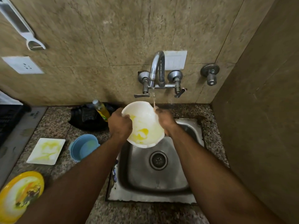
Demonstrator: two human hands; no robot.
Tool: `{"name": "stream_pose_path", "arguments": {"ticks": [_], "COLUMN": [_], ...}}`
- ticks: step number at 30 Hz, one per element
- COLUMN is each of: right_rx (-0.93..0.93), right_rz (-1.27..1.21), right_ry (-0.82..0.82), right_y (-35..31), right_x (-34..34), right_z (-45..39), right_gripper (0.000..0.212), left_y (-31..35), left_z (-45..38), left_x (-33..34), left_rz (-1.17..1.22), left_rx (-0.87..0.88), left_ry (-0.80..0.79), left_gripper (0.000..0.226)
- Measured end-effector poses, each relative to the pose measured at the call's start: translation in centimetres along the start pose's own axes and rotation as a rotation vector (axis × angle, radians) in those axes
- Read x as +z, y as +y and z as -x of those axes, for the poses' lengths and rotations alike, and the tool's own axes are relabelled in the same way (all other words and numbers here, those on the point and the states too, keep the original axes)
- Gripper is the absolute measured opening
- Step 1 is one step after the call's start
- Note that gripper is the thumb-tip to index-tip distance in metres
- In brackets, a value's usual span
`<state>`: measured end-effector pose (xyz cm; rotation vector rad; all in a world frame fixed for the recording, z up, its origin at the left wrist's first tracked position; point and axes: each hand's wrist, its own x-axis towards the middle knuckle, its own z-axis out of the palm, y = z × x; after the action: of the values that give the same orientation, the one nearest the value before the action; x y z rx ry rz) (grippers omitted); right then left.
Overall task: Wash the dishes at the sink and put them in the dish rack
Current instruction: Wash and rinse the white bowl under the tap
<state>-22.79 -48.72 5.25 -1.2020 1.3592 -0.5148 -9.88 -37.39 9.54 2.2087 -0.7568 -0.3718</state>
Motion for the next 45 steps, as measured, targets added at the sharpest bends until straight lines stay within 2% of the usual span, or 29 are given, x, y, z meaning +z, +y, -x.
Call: {"name": "stream_pose_path", "arguments": {"ticks": [2,5,7,10,12,14,16,18,20,23,27,29,32,34,38,41,43,45], "right_rx": [0.022,0.022,0.025,0.058,0.098,0.141,0.147,0.111,0.087,0.125,0.216,0.167,0.093,0.083,0.053,0.120,0.187,0.236], "right_rz": [-0.225,-0.430,-0.431,-0.279,-0.274,-0.410,-0.490,-0.498,-0.443,-0.394,-0.224,-0.166,-0.159,-0.205,-0.334,-0.403,-0.364,-0.297], "right_ry": [-0.071,-0.132,-0.089,-0.019,-0.069,-0.127,-0.116,-0.018,0.080,0.106,-0.061,0.007,0.162,0.236,0.388,0.374,0.251,0.149], "right_y": [0.8,2.0,2.8,4.2,5.3,5.6,5.7,5.4,5.0,4.6,3.2,3.1,3.4,3.8,3.8,3.4,2.9,2.5], "right_x": [-0.5,-1.1,-1.1,-0.3,-0.1,-0.5,-1.0,-1.0,-1.0,-2.8,-6.1,-6.1,-5.3,-4.5,-3.0,-3.3,-4.1,-5.0], "right_z": [0.4,1.2,1.8,3.2,3.8,3.8,3.4,3.3,3.6,3.4,2.1,1.8,1.9,2.2,3.2,4.6,5.3,5.3], "right_gripper": [0.032,0.030,0.024,0.013,0.025,0.038,0.047,0.049,0.046,0.037,0.044,0.035,0.035,0.034,0.033,0.020,0.026,0.038], "left_y": [0.0,-0.2,-0.6,-0.7,-0.4,-0.3,-0.3,-0.5,-1.0,-1.2,-0.9,-0.8,-1.5,-2.7,-5.0,-7.6,-7.3,-6.3], "left_z": [-0.2,-0.2,0.3,1.0,1.1,0.8,0.6,0.6,0.4,-0.3,-1.9,-2.1,-1.3,0.2,3.4,1.9,1.0,1.0], "left_x": [0.1,0.2,0.5,1.0,1.1,1.3,1.6,2.3,3.3,4.1,4.0,4.8,6.6,7.6,10.3,13.8,13.3,11.7], "left_rz": [0.005,0.022,0.034,0.079,0.108,0.129,0.143,0.179,0.293,0.424,0.335,0.314,0.330,0.442,0.691,0.698,0.575,0.419], "left_rx": [0.012,0.051,0.053,0.046,0.058,0.048,0.007,-0.057,-0.128,-0.197,-0.107,-0.072,-0.145,-0.284,-0.423,-0.484,-0.504,-0.472], "left_ry": [0.011,0.015,0.008,0.057,0.072,0.020,-0.061,-0.128,-0.168,-0.252,-0.430,-0.471,-0.380,-0.341,-0.462,-0.386,-0.338,-0.337], "left_gripper": [0.024,0.021,0.018,0.015,0.016,0.022,0.043,0.058,0.062,0.053,0.034,0.037,0.056,0.068,0.091,0.085,0.075,0.050]}}
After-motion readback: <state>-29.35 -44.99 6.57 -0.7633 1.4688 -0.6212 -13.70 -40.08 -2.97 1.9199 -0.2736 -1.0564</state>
